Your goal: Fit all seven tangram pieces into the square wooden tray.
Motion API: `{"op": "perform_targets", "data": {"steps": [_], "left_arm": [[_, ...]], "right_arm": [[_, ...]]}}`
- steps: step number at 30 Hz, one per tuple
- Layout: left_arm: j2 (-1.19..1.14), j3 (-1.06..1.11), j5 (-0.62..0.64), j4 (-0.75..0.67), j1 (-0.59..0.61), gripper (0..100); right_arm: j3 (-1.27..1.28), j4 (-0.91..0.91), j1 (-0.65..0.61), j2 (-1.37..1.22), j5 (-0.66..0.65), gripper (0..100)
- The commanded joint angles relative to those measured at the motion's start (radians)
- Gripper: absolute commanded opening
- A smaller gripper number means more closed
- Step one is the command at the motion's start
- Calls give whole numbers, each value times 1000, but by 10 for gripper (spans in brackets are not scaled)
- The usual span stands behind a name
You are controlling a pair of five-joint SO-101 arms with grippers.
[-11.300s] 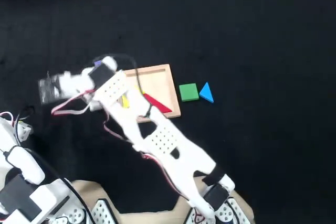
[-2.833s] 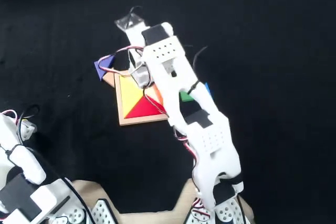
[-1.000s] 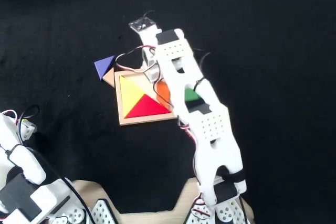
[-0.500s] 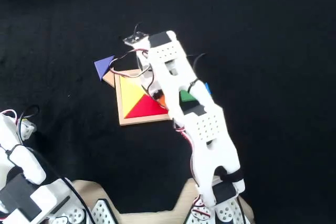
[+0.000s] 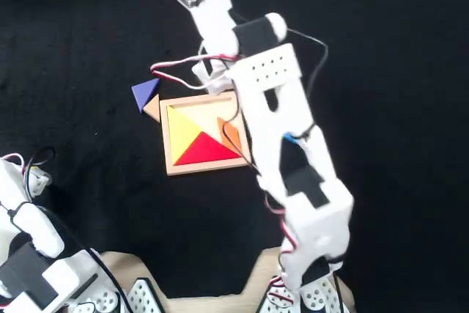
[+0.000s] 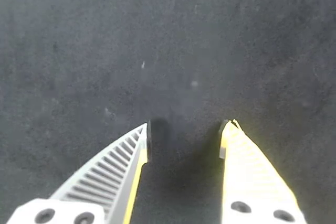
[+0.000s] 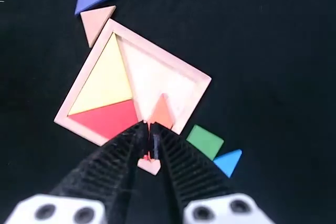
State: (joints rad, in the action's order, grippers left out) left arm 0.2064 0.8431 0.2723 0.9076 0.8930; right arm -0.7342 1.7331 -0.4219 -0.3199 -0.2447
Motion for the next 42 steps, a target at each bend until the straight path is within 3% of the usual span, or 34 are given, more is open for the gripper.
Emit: {"op": "perform_targets", "data": {"steps": [1,4,14,21,27,32,37,42], "left_arm": [[5,-87,-57,117,-76,228],[3,-136,-89,193,-139,228],[3,-119,-89,206,-334,227],[14,-151,-97,206,-585,227],[5,-262,-186,259,-605,227],[3,-363,-203,210,-610,231],[-43,-476,-391,118,-659,232],[-267,-725,-651,201,-667,235]], "right_arm": [[97,31,29,180,18,11],[216,-3,75,302,64,11],[865,-344,313,656,112,11],[1313,-704,299,783,115,11],[1440,-842,298,691,184,11],[1435,-902,265,565,193,11],[1428,-951,255,441,192,11],[1405,-961,255,375,184,11]]}}
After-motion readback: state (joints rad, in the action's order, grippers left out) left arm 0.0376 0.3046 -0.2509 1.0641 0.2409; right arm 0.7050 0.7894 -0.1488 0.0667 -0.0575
